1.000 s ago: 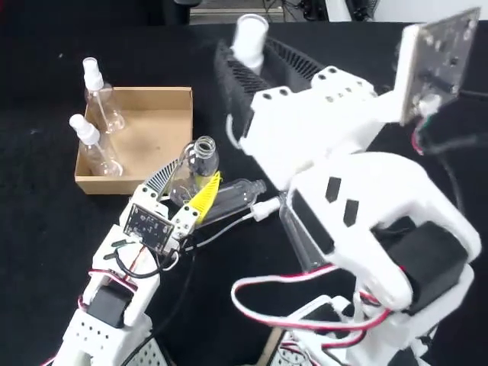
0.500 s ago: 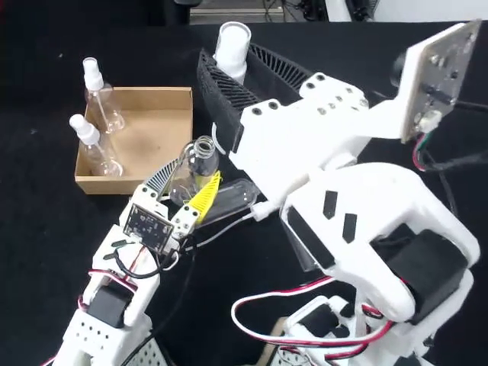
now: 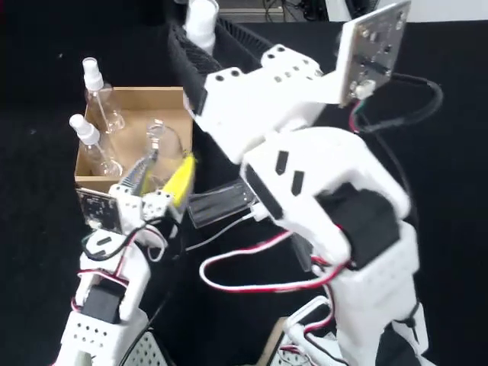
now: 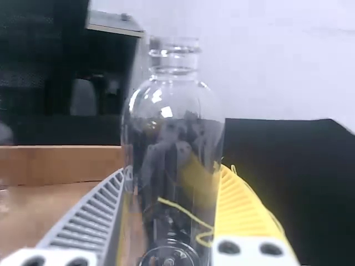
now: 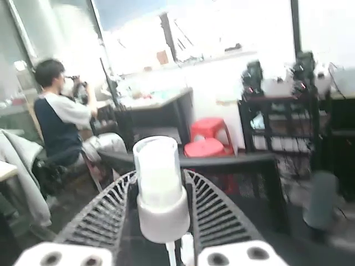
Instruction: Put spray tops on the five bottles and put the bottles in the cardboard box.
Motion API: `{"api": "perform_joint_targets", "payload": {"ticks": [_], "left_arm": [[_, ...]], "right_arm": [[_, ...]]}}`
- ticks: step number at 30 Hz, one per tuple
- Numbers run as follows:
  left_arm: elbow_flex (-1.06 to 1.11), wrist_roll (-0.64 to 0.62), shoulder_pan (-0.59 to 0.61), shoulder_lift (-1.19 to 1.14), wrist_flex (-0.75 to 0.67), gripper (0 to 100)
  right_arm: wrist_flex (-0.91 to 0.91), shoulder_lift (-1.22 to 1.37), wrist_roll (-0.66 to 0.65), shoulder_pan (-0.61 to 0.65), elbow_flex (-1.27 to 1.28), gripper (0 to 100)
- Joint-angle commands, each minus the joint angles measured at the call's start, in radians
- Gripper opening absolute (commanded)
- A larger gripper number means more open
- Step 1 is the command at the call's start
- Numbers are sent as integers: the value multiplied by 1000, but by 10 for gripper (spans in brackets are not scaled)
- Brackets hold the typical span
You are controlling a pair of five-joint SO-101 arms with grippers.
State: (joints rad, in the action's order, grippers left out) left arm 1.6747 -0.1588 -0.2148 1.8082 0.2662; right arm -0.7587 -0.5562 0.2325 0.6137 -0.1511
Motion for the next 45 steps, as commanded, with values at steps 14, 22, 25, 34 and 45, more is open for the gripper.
{"api": "perform_joint_targets", "payload": {"ticks": [14,22,25,34,45], "left_arm": [[24,-18,61,14,-12,30],[24,-18,59,18,-21,30],[24,-18,59,17,-21,30],[24,23,13,17,-32,30],[24,315,10,15,-72,30]], "right_arm": [[169,-24,3,28,68,11],[163,-25,3,28,68,11],[163,-25,3,28,68,11],[161,-24,5,29,76,11],[100,-24,5,55,77,11]]}}
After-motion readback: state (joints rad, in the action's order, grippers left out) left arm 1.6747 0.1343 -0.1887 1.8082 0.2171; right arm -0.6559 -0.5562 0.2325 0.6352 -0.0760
